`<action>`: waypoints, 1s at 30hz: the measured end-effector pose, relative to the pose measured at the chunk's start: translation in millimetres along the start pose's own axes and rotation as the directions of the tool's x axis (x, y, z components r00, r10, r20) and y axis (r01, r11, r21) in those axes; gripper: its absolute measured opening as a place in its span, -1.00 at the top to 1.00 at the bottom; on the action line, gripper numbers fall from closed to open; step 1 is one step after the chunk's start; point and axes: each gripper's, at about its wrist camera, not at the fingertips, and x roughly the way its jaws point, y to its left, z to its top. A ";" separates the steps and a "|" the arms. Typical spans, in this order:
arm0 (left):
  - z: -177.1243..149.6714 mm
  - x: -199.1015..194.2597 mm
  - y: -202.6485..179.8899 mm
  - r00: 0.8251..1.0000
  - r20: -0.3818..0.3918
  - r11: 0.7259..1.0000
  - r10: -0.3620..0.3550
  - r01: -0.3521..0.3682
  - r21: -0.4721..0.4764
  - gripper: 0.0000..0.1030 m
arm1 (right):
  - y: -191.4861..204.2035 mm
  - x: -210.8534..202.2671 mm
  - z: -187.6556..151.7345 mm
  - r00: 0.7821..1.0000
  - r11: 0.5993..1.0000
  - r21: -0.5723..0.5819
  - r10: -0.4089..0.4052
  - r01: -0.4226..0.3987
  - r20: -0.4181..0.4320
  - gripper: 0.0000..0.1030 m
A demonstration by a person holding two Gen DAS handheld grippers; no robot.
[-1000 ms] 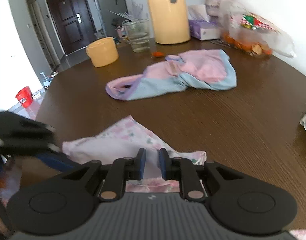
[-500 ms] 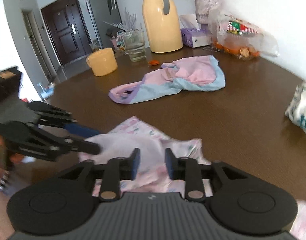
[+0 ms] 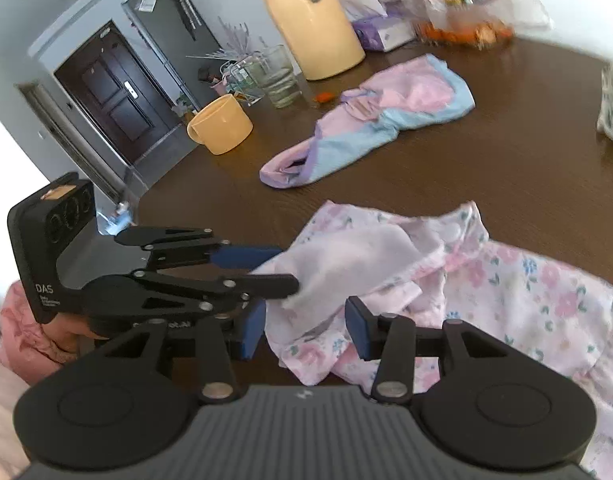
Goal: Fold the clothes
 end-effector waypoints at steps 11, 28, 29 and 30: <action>5.4 -10.7 1.3 0.997 0.043 0.992 0.059 -0.063 0.112 -0.55 | -13.0 25.4 -9.5 0.996 0.994 0.100 -0.036 0.044 -0.081 0.23; 12.8 7.3 -4.4 0.999 0.009 0.991 0.037 -0.038 0.127 -0.13 | -47.4 7.5 -3.9 0.992 0.991 0.049 -0.121 0.122 -0.018 0.99; 12.6 8.9 -5.0 0.999 0.004 0.992 0.032 -0.032 0.126 -0.02 | -50.1 10.2 -7.5 0.993 0.991 0.057 -0.118 0.119 -0.027 0.99; 12.3 10.4 -5.6 1.000 -0.001 0.992 0.026 -0.026 0.124 0.09 | -51.7 11.6 -10.9 0.993 0.991 0.061 -0.114 0.115 -0.030 0.99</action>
